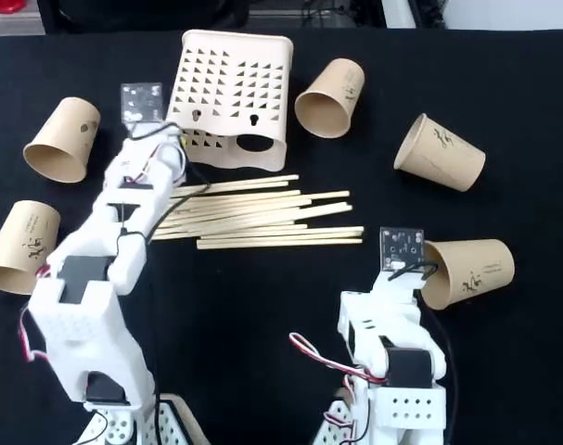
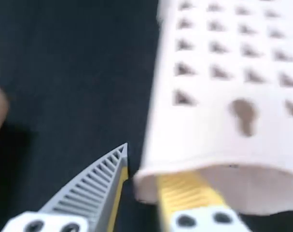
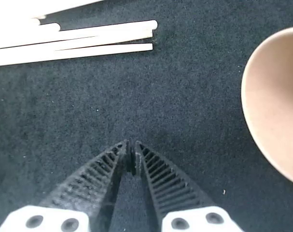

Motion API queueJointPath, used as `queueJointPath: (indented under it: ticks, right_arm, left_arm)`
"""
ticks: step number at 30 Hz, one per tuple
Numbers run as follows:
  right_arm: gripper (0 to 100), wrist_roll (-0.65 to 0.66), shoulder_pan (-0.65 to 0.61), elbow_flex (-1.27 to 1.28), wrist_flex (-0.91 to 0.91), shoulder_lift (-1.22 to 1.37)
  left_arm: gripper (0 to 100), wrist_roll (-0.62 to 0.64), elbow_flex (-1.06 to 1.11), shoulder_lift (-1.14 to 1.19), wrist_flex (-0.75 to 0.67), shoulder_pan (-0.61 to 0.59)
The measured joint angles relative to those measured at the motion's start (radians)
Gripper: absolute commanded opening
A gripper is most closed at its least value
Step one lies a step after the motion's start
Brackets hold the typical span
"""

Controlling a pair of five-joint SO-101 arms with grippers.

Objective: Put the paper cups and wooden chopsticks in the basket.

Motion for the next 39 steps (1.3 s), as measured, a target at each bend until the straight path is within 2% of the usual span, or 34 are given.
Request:
queueJointPath:
  ticks: [7,10,19,23,35,39]
  right_arm:
    - [2.2,0.0,0.0,0.0,0.0,0.0]
    - [2.2,0.0,0.0,0.0,0.0,0.0]
    - [2.2,0.0,0.0,0.0,0.0,0.0]
    - [2.2,0.0,0.0,0.0,0.0,0.0]
    - [2.2,0.0,0.0,0.0,0.0,0.0]
    - [2.2,0.0,0.0,0.0,0.0,0.0]
  left_arm:
    - [3,-0.052,0.048,-0.02,-0.034,0.005]
    - [3,-0.054,0.101,-0.106,0.035,0.006]
    - [3,-0.046,0.115,-0.457,0.572,0.025]
    - [3,0.041,0.04,-0.546,0.793,0.031]
    - [3,0.14,-0.537,-0.571,1.493,0.031]
    - [3,0.163,-0.72,-0.571,1.649,0.031]
